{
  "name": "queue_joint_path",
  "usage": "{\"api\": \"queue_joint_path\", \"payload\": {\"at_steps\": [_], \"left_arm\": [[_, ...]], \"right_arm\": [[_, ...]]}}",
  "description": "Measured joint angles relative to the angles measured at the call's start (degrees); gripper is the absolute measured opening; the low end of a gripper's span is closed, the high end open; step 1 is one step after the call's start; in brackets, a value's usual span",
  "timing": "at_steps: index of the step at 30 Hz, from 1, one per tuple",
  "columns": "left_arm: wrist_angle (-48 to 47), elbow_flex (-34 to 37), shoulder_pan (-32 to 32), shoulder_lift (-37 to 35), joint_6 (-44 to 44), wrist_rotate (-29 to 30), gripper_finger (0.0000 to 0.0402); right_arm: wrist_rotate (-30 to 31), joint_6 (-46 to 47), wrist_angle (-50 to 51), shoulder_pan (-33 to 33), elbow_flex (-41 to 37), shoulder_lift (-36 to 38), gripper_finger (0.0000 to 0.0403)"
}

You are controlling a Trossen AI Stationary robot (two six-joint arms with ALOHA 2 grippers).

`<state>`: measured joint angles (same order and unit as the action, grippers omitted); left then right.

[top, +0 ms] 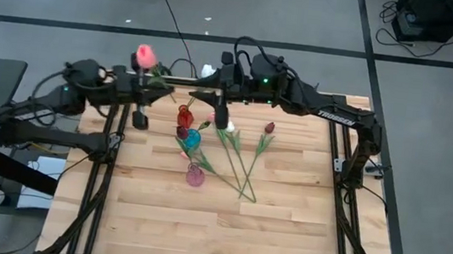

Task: Sort flowers into vase by color
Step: Put the right pink flower into the blue vase

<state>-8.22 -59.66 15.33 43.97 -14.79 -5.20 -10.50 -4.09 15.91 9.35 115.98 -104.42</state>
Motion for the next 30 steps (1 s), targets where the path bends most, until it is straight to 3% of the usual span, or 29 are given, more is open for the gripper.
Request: {"api": "queue_joint_path", "payload": {"at_steps": [5, 12, 17, 30], "left_arm": [[-4.3, 1.2, 2.7, -4.9, -0.2, -2.6, 0.0008], [-2.5, 11.5, 4.3, -12.0, 0.7, -3.5, 0.0010], [-1.3, 16.4, 5.6, -17.1, 2.4, -3.5, 0.0011], [3.8, 23.5, 6.6, -20.8, 3.2, -3.5, 0.0011]], "right_arm": [[-2.6, -0.5, 6.6, 0.1, 0.0, 2.8, 0.0152], [-2.6, 0.1, 13.7, 0.1, -0.9, 3.0, 0.0151], [3.6, -0.8, 12.2, -0.4, -4.2, 4.9, 0.0150], [4.9, 1.3, -9.8, 0.1, -32.2, 21.5, 0.0150]]}}
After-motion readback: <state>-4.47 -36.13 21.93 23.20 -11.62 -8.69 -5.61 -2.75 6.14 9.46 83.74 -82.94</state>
